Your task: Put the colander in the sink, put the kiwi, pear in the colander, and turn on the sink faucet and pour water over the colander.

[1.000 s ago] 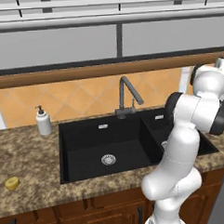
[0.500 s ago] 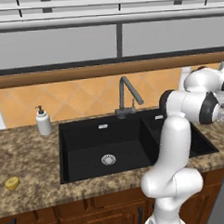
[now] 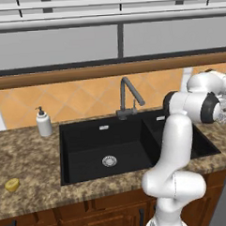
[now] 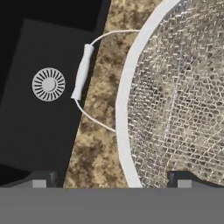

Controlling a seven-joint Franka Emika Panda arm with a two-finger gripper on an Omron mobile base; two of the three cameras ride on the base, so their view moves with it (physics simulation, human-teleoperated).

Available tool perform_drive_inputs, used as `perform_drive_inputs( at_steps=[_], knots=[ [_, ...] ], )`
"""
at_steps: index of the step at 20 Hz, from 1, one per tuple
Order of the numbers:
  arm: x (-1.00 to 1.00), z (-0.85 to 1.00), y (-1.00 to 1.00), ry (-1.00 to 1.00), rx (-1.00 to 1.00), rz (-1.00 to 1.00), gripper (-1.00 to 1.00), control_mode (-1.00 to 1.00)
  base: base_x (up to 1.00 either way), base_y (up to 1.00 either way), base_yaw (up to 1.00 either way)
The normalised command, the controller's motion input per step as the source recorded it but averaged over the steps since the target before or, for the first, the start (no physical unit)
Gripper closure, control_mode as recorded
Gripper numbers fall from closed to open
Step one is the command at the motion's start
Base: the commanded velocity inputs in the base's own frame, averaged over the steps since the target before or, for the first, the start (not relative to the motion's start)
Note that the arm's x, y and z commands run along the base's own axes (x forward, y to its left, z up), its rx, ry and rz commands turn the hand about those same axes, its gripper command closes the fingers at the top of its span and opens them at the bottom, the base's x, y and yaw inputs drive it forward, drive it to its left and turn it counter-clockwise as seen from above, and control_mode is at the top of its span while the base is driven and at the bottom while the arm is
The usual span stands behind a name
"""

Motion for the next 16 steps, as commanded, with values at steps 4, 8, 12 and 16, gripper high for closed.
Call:
perform_drive_inputs(
  at_steps=[4,8,12,16],
  knots=[
    [0.09,-0.31,0.00,-0.09,0.00,0.13,-1.00,-1.00,0.00,0.00,0.00],
    [0.27,-0.01,-0.13,-0.07,0.00,0.06,-1.00,-1.00,0.00,0.00,0.00],
    [0.28,0.00,-0.10,-0.01,0.00,0.05,-1.00,-1.00,0.00,0.00,0.00],
    [0.08,-0.23,-0.04,0.00,0.00,0.07,-1.00,-1.00,0.00,0.00,0.00]
  ],
)
